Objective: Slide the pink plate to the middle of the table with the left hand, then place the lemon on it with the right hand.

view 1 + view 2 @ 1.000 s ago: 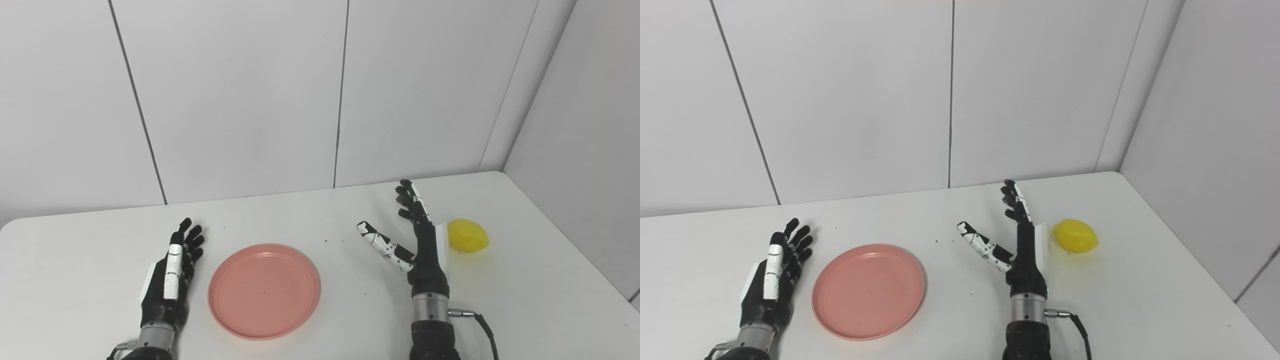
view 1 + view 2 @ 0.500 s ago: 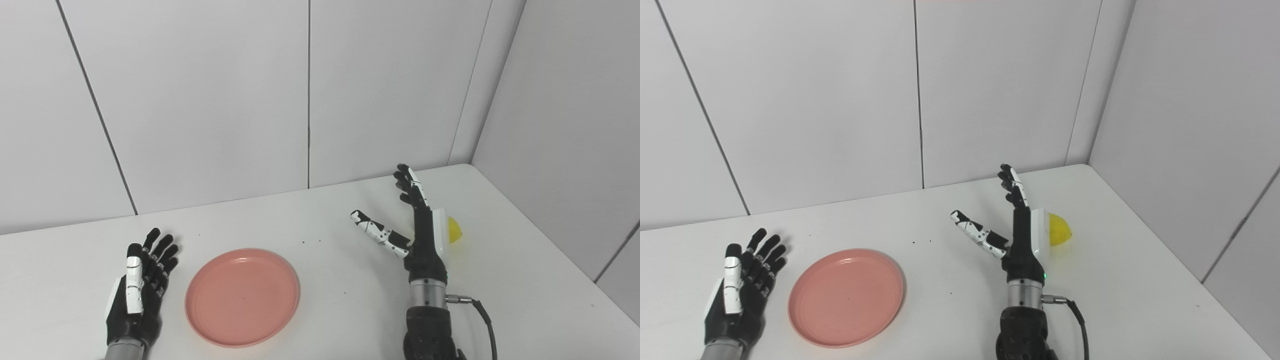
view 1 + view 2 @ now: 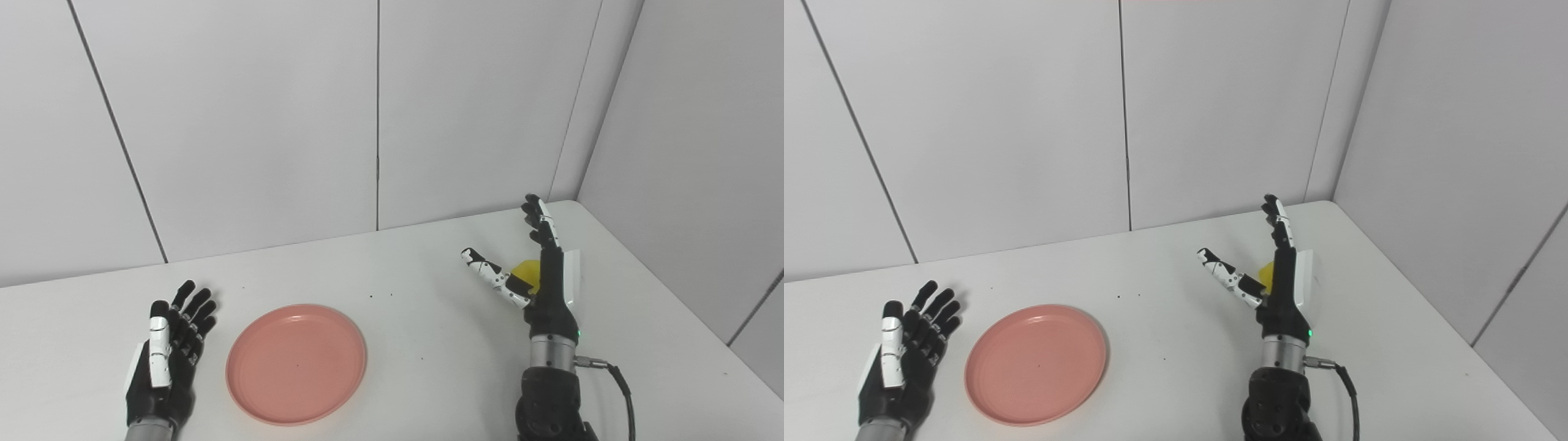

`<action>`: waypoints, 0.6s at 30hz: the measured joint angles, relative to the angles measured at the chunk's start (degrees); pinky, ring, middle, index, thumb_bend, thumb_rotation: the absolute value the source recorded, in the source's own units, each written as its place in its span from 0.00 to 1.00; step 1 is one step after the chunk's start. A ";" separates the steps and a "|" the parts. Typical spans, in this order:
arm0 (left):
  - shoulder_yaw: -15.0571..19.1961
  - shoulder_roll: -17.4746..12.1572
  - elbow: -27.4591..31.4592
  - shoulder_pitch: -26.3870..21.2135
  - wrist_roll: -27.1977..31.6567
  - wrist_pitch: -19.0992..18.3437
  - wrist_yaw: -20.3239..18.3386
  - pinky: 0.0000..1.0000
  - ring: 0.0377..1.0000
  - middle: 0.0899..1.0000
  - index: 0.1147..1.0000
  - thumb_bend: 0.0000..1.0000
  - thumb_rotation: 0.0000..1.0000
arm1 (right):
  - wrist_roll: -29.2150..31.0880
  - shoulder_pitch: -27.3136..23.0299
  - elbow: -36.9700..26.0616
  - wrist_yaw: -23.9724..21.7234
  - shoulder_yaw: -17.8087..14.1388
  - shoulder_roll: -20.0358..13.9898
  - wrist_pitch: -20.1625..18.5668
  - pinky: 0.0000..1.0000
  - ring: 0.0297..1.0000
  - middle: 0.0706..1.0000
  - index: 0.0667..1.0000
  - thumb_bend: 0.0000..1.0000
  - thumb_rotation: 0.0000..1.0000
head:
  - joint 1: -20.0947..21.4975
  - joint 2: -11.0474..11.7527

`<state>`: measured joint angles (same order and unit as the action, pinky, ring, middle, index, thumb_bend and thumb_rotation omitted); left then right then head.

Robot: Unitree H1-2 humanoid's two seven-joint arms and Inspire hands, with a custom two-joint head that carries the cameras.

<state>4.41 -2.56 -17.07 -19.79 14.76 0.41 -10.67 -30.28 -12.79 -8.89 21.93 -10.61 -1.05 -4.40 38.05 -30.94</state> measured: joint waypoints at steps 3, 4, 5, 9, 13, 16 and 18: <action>0.13 -0.24 0.68 0.16 0.00 -0.95 0.14 0.96 0.92 0.90 0.91 0.63 1.00 | -0.39 0.00 -0.40 0.09 -0.61 -0.59 -1.91 0.82 0.86 0.85 0.88 0.80 0.35 | 0.44 -0.09; 0.15 -0.24 0.88 0.16 0.00 -1.25 0.23 0.96 0.92 0.90 0.91 0.63 1.00 | -0.39 0.00 -0.54 0.09 -0.81 -0.66 -2.47 0.82 0.86 0.85 0.88 0.81 0.34 | 0.70 0.00; 0.14 -0.24 1.20 0.24 -0.02 -1.59 0.31 0.97 0.92 0.90 0.91 0.63 1.00 | -0.41 0.00 -0.74 0.09 -1.00 -0.72 -3.03 0.81 0.87 0.86 0.89 0.82 0.33 | 0.71 0.00; -0.02 -0.22 3.07 0.99 -0.13 -3.02 0.77 0.97 0.93 0.90 0.91 0.64 1.00 | -0.98 0.05 -1.70 0.02 -1.18 -1.33 -5.52 0.80 0.87 0.89 0.90 0.83 0.30 | 0.80 0.00; -0.09 -0.18 4.32 1.39 -0.53 -4.07 1.22 0.99 0.93 0.91 0.92 0.64 1.00 | -2.52 0.27 -1.70 -0.62 -1.13 -2.82 -8.22 0.79 0.88 0.91 0.91 0.85 0.29 | 0.62 0.26; -0.11 -0.10 4.53 1.46 -0.56 -4.29 1.47 1.00 0.94 0.92 0.93 0.63 1.00 | -2.67 0.26 -1.18 -0.59 -1.21 -3.74 -8.89 0.80 0.89 0.92 0.92 0.85 0.27 | 0.44 0.44; -0.29 -0.04 4.75 1.51 -0.88 -4.51 1.64 0.99 0.94 0.92 0.93 0.63 1.00 | -2.58 0.22 0.07 -0.11 -1.34 -3.92 -8.87 0.80 0.89 0.92 0.92 0.84 0.26 | 0.44 0.53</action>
<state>4.11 -2.60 -12.32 -18.28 13.88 -4.10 -9.04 -32.86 -12.57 -8.82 21.82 -11.95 -4.97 -13.27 38.50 -30.41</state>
